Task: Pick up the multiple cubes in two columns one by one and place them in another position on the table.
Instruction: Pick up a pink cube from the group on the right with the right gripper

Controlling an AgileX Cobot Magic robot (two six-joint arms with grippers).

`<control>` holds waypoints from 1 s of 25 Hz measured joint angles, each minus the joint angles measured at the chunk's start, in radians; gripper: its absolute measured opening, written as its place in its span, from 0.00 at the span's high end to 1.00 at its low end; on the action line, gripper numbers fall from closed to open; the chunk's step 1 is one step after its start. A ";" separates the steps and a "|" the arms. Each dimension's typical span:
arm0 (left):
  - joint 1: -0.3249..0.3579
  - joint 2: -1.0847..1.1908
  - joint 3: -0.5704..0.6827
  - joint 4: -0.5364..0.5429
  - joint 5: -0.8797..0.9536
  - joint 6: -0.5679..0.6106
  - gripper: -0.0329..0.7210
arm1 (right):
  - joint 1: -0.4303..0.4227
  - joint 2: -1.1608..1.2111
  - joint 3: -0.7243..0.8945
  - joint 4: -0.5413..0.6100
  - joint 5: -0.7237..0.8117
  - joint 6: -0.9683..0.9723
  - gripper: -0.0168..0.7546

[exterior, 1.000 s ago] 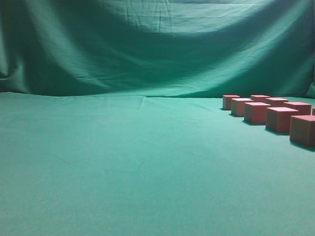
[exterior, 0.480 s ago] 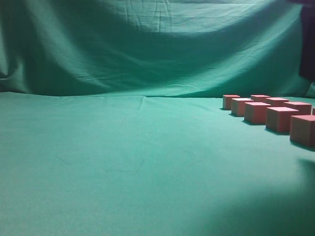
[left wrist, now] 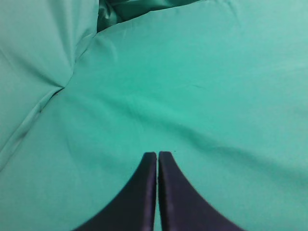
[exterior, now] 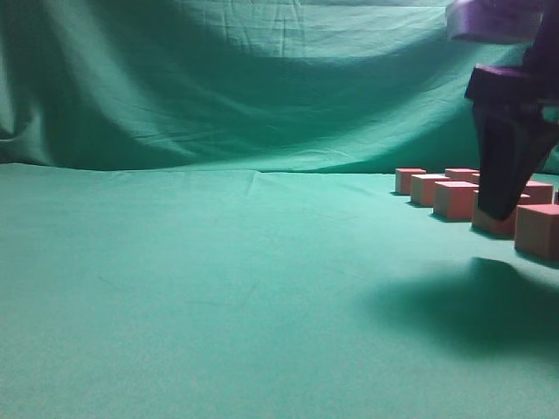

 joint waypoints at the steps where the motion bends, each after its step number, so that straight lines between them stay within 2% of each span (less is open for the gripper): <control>1: 0.000 0.000 0.000 0.000 0.000 0.000 0.96 | 0.000 0.013 0.000 0.000 -0.009 0.000 0.29; 6: 0.000 0.000 0.000 0.000 0.000 0.000 0.96 | 0.000 0.063 0.000 0.007 -0.018 0.000 0.29; 10: 0.000 0.000 0.000 0.000 0.000 0.000 0.96 | 0.000 0.065 -0.003 0.009 -0.012 0.000 0.64; 11: 0.000 0.000 0.000 0.000 0.000 0.000 0.96 | 0.000 0.066 -0.010 0.009 -0.003 0.000 0.67; 16: 0.000 0.000 0.000 0.000 0.000 0.000 0.96 | 0.000 0.068 -0.121 0.025 0.171 0.000 0.66; 20: 0.000 0.000 0.000 0.000 0.000 0.000 0.96 | 0.002 0.068 -0.278 0.105 0.378 -0.093 0.66; 25: 0.000 0.000 0.000 0.000 0.000 0.000 0.96 | 0.063 0.077 -0.422 0.154 0.412 -0.282 0.66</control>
